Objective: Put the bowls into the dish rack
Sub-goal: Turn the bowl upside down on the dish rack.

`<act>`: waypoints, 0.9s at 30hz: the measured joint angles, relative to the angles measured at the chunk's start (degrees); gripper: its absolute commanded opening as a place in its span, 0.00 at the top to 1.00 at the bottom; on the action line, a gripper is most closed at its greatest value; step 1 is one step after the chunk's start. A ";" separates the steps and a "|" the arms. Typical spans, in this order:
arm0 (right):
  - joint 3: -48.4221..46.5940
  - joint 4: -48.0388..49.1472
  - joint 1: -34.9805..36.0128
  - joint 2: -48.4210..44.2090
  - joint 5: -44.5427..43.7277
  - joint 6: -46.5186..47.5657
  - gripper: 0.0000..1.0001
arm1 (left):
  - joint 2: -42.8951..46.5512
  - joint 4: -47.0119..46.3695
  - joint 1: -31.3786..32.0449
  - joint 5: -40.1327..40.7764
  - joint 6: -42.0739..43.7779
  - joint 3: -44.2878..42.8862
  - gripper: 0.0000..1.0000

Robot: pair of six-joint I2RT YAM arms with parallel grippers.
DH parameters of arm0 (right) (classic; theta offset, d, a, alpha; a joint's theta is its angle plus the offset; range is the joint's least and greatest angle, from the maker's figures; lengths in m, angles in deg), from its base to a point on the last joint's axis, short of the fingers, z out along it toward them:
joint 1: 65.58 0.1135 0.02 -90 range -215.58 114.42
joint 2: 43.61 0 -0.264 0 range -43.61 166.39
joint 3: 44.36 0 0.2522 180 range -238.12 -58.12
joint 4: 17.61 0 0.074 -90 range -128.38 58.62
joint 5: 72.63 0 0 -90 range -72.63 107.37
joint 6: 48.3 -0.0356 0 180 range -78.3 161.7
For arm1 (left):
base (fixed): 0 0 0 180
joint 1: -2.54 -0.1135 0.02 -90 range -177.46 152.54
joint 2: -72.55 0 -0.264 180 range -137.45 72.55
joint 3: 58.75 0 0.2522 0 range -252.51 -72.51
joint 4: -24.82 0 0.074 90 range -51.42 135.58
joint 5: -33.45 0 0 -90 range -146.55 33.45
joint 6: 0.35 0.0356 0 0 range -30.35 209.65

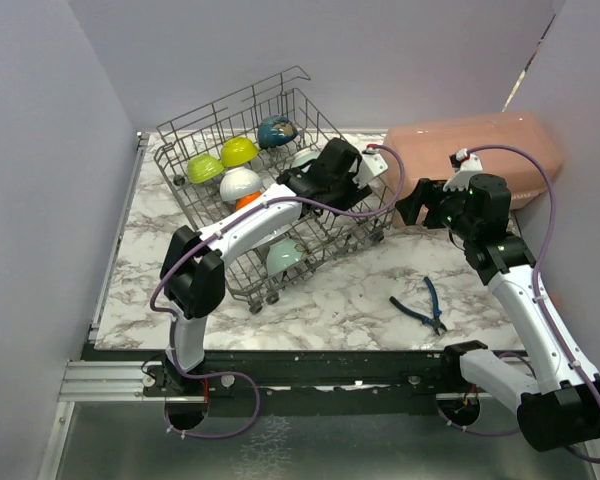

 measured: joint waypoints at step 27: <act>0.00 0.02 0.00 0.00 0.02 0.02 0.18 | -8.55 8.79 0.90 0.74 1.86 -8.50 0.36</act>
